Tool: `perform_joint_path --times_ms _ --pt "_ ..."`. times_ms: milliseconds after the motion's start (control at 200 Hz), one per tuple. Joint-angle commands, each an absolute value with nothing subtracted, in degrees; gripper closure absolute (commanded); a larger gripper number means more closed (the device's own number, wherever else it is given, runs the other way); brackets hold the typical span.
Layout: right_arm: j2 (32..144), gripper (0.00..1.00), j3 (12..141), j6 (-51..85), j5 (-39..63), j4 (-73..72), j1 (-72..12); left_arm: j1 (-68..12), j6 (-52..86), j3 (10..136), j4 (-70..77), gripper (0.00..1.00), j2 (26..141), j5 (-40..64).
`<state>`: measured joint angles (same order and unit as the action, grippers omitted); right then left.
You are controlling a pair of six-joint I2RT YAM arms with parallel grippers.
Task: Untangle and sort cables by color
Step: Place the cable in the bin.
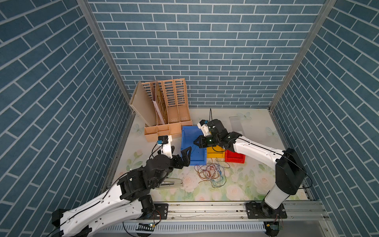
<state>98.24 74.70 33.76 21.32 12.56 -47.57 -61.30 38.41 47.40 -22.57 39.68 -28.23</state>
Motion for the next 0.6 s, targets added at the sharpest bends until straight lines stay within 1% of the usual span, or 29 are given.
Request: perform_joint_path --times_ms 0,100,195,230,265,335,470,595 --pt "99.8 0.72 79.0 30.7 21.2 17.9 -47.8 -61.2 39.2 46.8 -21.7 0.00 40.0 -27.9" --pt "99.6 0.59 80.0 30.1 19.7 20.6 -48.2 -61.3 39.4 46.8 -21.5 0.00 40.2 -28.0" --pt "98.8 0.39 80.8 30.2 18.1 23.7 -48.3 -61.2 39.3 46.8 -21.4 0.00 40.2 -28.2" --pt "98.6 0.34 81.0 30.3 17.3 25.0 -48.3 -61.2 39.4 46.9 -21.5 0.00 40.4 -28.2" --pt "98.1 0.30 81.1 30.3 16.4 26.6 -48.3 -61.2 39.3 46.9 -21.4 0.00 40.5 -28.3" --pt "96.2 0.28 80.6 30.5 14.9 27.9 -48.4 -61.1 39.3 46.8 -21.4 0.00 40.9 -28.3" --pt "91.0 0.28 79.5 31.4 13.5 29.3 -48.3 -61.1 39.2 46.8 -20.3 0.00 42.2 -27.6" --pt "86.3 0.29 79.3 31.0 12.7 33.5 -48.3 -60.4 39.1 46.5 -18.4 0.00 44.1 -25.8"
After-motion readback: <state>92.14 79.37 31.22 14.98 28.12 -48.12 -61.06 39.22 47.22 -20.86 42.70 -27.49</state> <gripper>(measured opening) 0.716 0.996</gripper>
